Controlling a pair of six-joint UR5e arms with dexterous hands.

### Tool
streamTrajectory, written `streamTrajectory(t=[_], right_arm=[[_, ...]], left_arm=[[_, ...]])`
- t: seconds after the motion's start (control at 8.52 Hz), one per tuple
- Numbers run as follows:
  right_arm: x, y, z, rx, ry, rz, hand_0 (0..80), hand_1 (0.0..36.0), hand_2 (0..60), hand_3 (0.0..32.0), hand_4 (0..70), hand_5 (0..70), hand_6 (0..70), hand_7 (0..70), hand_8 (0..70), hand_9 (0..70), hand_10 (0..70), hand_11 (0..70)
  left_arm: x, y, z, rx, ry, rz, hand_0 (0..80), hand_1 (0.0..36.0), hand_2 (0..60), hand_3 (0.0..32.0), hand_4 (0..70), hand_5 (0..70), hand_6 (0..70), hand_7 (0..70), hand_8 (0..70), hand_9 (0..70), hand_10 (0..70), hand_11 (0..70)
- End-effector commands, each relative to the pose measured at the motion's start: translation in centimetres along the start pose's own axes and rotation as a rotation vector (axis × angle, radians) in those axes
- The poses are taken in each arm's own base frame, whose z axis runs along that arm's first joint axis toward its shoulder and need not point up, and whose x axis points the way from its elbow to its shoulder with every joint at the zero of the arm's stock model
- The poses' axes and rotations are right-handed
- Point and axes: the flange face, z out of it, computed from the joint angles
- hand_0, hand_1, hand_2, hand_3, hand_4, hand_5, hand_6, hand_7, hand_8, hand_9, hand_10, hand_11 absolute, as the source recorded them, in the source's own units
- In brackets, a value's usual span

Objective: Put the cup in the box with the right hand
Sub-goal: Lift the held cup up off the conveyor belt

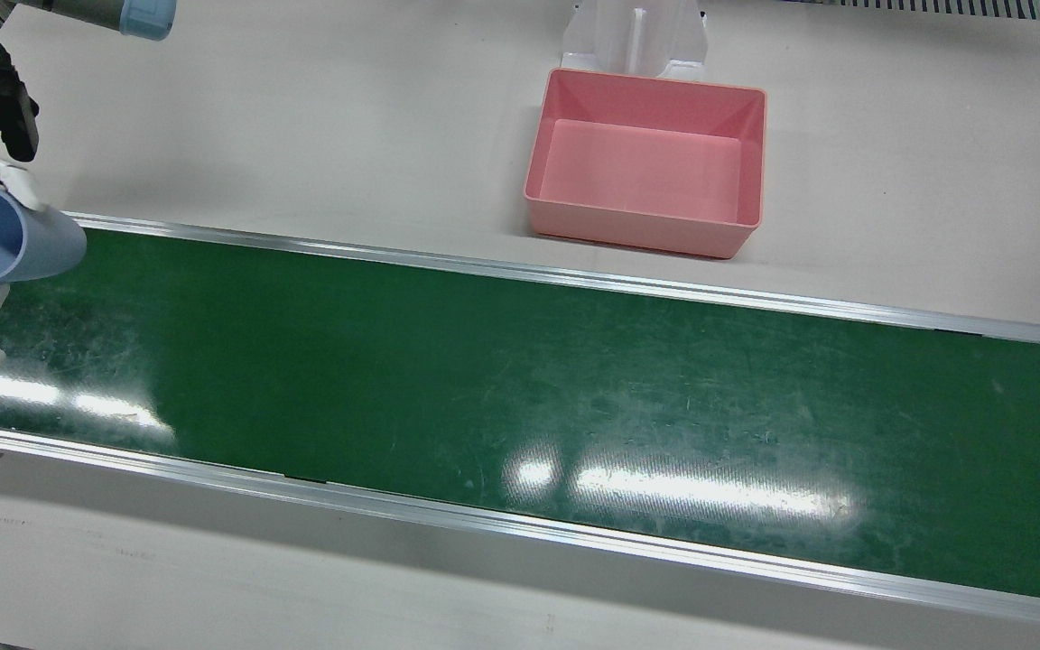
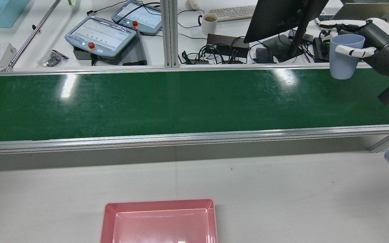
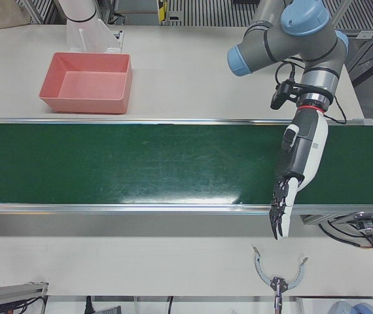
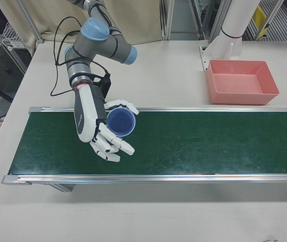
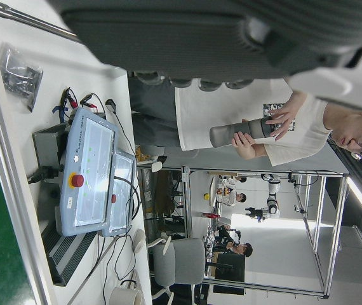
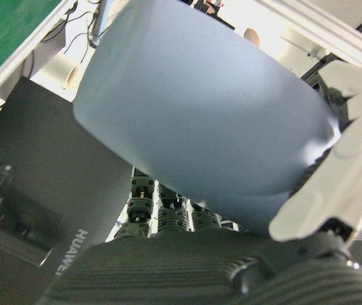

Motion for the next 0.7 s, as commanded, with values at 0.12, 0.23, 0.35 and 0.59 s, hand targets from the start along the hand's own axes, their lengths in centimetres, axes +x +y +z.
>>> streamTrajectory(t=[0.12,0.23,0.35,0.59], right_arm=[[5.3,21.4,5.6,-0.267,0.088,-0.004,38.3,18.6,60.0,0.0,20.8,7.8,33.7,70.0,42.7,68.4,20.5,30.1],[8.9,26.1,6.3,-0.296,0.100,0.008,38.0,17.9,59.9,0.0,23.0,7.5,33.9,70.0,42.5,68.0,20.8,30.6],[12.1,30.1,6.3,-0.333,0.109,0.019,37.5,17.6,60.0,0.0,26.5,7.3,34.4,70.0,42.2,67.4,21.2,31.1],[17.3,36.4,4.8,-0.381,0.140,0.030,37.4,17.5,60.0,0.0,30.7,7.0,34.4,70.0,41.7,66.7,21.8,31.8]], left_arm=[[0.0,0.0,0.0,0.001,0.000,0.000,0.0,0.0,0.0,0.0,0.0,0.0,0.0,0.0,0.0,0.0,0.0,0.0],[0.0,0.0,0.0,0.000,0.000,0.000,0.0,0.0,0.0,0.0,0.0,0.0,0.0,0.0,0.0,0.0,0.0,0.0],[0.0,0.0,0.0,0.001,0.001,0.000,0.0,0.0,0.0,0.0,0.0,0.0,0.0,0.0,0.0,0.0,0.0,0.0],[0.0,0.2,0.0,0.001,0.000,0.000,0.0,0.0,0.0,0.0,0.0,0.0,0.0,0.0,0.0,0.0,0.0,0.0]])
